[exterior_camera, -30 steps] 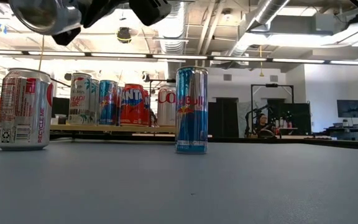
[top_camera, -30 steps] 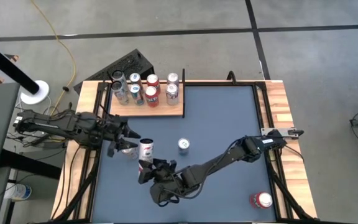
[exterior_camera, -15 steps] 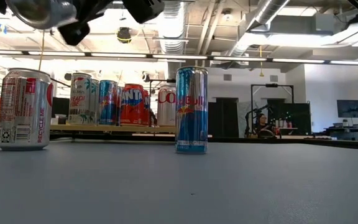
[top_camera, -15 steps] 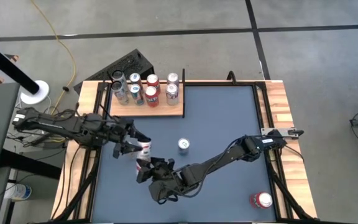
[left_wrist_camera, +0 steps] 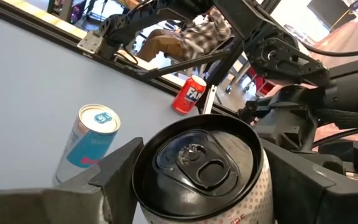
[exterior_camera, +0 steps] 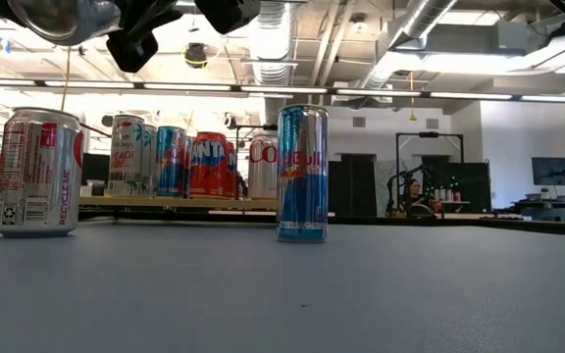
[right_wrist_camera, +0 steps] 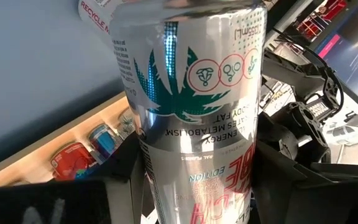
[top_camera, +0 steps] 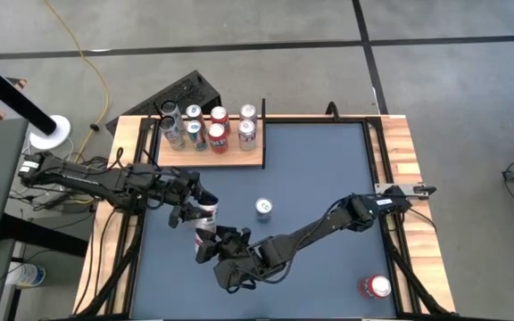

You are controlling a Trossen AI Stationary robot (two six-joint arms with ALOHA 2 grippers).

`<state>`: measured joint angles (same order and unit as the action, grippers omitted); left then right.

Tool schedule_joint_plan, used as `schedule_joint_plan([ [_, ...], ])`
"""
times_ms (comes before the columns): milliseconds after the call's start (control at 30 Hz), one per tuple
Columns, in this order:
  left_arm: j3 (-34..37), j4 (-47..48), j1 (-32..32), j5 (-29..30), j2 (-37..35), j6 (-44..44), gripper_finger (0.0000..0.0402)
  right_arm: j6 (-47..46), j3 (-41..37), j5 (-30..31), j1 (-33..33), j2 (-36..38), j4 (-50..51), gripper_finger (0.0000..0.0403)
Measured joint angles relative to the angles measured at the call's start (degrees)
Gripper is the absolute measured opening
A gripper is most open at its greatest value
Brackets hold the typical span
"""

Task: Place canned beverage on shelf
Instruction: Put the white pink soda can on the shelf aligned with the other white pink soda cans

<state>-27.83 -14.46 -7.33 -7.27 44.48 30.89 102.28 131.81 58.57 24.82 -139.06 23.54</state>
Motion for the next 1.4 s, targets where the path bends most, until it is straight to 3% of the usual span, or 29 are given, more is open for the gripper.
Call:
schedule_joint_plan([
  [200, 0.0, 0.0, 0.0, -0.1, 0.1, 2.4, 0.0256, -0.6, 0.0, 0.1, 0.1, 0.0, -0.6, 0.0218],
  [633, 0.0, 0.1, 0.4, 0.2, -0.3, 5.1, 0.0256, -3.1, 0.0, -0.4, 1.0, 0.0, -3.6, 0.0317],
  [933, 0.0, 3.3, 8.6, -0.4, -3.2, 1.0, 0.0256, -10.0, 0.0, 5.4, 1.0, 0.3, 1.0, 0.0355],
  [1067, -0.9, 8.3, 14.3, 0.8, -5.5, -3.1, 0.0254, -15.5, 0.2, 5.3, 1.4, 0.4, 8.3, 0.035],
  [1200, -5.5, 19.4, 19.8, 0.1, -7.8, -8.2, 0.0254, -25.4, 0.2, 4.4, 1.7, 0.6, 18.0, 0.0338],
  [1400, -14.2, 31.7, 22.4, 1.6, -9.6, -16.0, 0.0254, -53.3, 0.1, 0.5, 0.6, 5.0, 37.4, 0.0331],
])
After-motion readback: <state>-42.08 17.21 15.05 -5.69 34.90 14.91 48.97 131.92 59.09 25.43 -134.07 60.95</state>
